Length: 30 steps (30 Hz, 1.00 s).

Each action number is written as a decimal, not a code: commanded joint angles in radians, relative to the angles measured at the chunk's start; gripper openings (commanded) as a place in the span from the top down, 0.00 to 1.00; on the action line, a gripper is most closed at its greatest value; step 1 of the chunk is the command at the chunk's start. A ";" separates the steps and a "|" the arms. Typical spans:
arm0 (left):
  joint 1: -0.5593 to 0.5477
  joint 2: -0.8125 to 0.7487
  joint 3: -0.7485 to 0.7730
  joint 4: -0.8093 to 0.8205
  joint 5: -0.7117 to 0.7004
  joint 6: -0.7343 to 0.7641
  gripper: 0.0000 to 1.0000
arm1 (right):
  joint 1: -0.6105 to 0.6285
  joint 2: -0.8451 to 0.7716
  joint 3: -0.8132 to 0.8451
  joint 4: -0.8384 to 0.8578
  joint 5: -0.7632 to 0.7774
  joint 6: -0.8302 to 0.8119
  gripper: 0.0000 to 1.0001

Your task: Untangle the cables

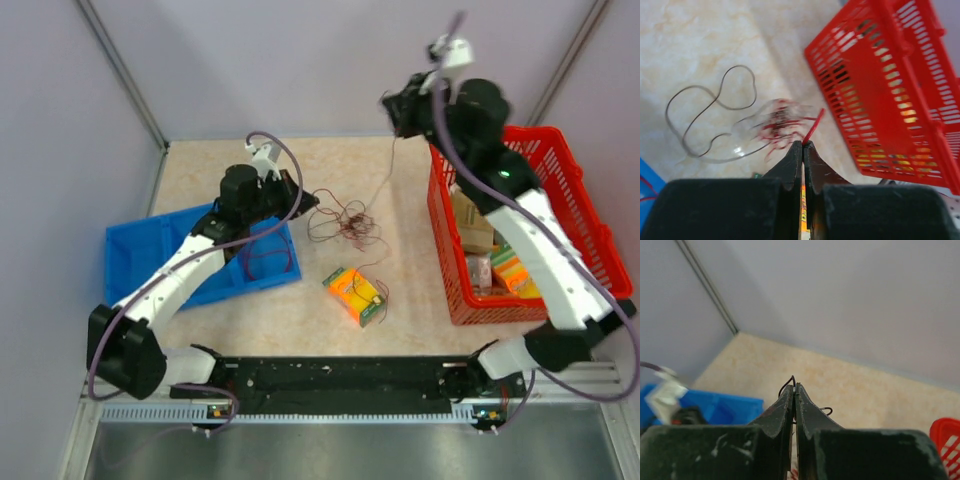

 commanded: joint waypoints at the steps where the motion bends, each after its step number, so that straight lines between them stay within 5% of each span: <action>1: -0.001 -0.110 0.076 0.021 0.138 0.009 1.00 | -0.005 0.185 -0.014 -0.149 0.041 0.030 1.00; 5: -0.003 -0.143 0.137 0.028 0.173 -0.034 1.00 | -0.006 0.277 0.001 -0.224 0.101 0.007 0.97; 8: -0.003 -0.145 0.190 0.074 0.183 -0.061 1.00 | -0.006 0.334 0.042 -0.341 0.118 0.027 0.60; 11: -0.003 -0.137 0.239 0.041 0.164 -0.070 1.00 | -0.005 0.288 -0.028 -0.364 0.019 0.056 0.44; 15: -0.003 -0.142 0.259 0.041 0.150 -0.081 1.00 | -0.005 0.097 -0.305 -0.177 -0.084 0.091 0.32; 21: -0.003 -0.148 0.245 0.073 0.186 -0.118 1.00 | -0.008 -0.068 -0.611 0.133 -0.374 0.150 0.31; 30: -0.003 -0.176 0.227 0.134 0.242 -0.195 1.00 | 0.003 -0.020 -0.738 0.522 -0.485 0.312 0.32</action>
